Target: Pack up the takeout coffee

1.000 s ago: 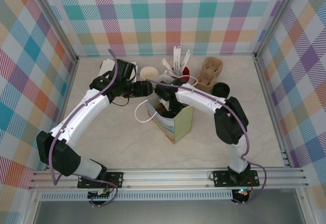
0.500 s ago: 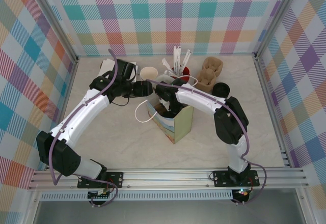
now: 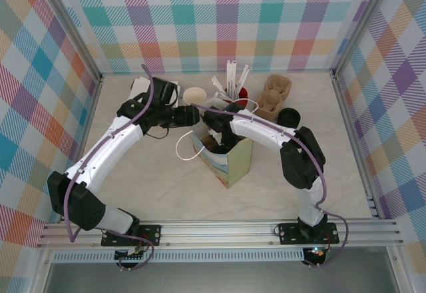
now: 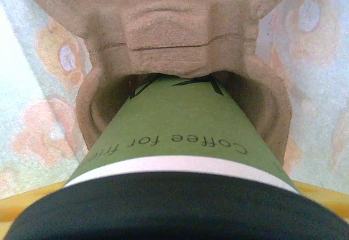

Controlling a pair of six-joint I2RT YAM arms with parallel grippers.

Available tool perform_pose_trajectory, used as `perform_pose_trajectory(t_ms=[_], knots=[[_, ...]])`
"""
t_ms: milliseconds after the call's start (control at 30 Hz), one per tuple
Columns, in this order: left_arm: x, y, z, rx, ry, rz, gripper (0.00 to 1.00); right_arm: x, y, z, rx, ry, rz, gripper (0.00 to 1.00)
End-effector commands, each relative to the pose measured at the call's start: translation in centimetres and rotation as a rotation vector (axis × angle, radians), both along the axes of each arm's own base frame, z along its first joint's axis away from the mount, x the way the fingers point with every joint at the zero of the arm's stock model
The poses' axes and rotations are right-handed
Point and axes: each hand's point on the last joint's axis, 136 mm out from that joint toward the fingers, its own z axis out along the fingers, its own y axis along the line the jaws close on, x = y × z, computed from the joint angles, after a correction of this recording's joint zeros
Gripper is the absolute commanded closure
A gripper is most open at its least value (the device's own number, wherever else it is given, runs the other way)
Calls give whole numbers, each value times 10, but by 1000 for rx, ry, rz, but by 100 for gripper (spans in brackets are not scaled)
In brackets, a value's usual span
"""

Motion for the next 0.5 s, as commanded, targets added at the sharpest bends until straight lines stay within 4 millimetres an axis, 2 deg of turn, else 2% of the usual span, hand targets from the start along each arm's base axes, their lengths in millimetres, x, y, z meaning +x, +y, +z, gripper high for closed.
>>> perform_pose_trajectory(t_ms=[0, 300, 467], knots=[[2, -1, -1, -7, 6, 15, 29, 3, -6, 12, 9, -35, -17, 10], [0, -5, 3, -36, 6, 6, 29, 8, -4, 29, 36, -78, -26, 0], [0, -6, 4, -41, 8, 3, 28, 7, -4, 34, 44, -84, -30, 0]])
